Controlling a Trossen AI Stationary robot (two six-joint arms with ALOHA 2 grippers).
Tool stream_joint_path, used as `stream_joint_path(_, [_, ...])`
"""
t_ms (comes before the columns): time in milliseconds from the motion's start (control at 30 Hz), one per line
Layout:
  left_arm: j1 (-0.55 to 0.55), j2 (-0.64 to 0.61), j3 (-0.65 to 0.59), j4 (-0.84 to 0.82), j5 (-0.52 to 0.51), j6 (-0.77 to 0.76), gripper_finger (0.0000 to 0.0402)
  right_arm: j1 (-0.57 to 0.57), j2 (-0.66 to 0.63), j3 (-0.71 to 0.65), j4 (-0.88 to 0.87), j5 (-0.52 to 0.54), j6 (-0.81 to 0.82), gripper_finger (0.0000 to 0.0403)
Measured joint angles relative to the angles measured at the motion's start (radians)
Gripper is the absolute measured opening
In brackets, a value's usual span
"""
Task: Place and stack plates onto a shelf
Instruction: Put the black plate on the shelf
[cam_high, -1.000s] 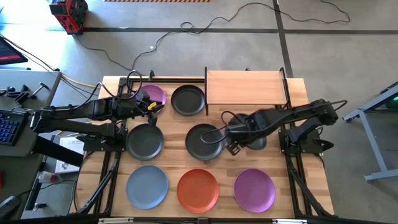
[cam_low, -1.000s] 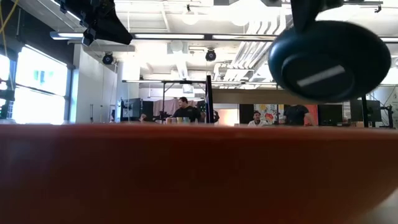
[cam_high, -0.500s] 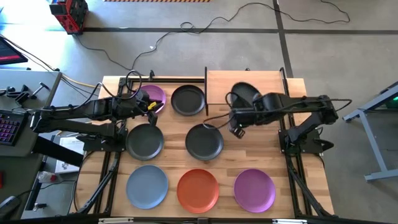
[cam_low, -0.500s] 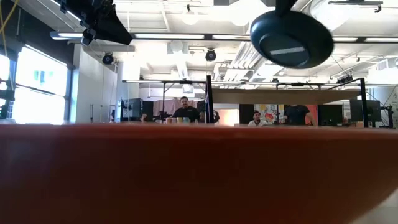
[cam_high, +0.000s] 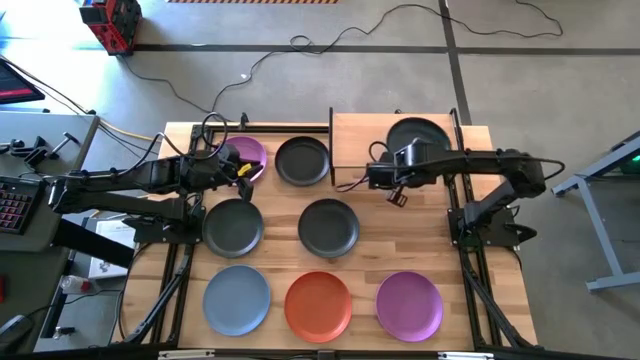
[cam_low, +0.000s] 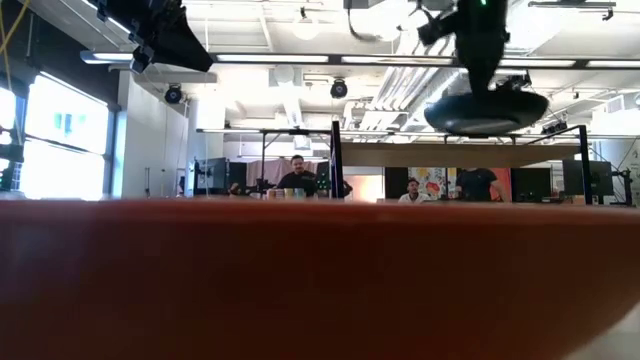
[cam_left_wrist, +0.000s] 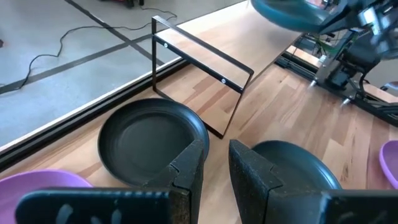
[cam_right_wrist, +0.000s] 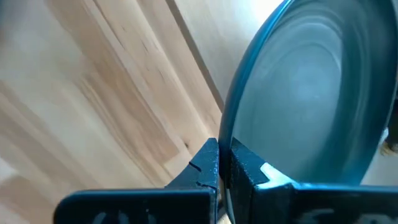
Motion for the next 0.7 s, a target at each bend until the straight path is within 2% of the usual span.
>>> stream_joint_path(200, [0.0, 0.0, 0.0, 0.0, -0.018, -0.006, 0.0065, -0.064, -0.039, -0.1, 0.043, -0.004, -0.05, 0.0])
stream_joint_path(433, [0.0, 0.0, 0.0, 0.0, -0.027, -0.006, 0.0065, -0.144, -0.039, -0.101, 0.158, -0.027, -0.194, 0.0])
stream_joint_path(700, [0.0, 0.0, 0.0, 0.0, -0.026, -0.006, 0.0065, -0.231, -0.039, -0.101, 0.161, -0.086, -0.205, 0.0])
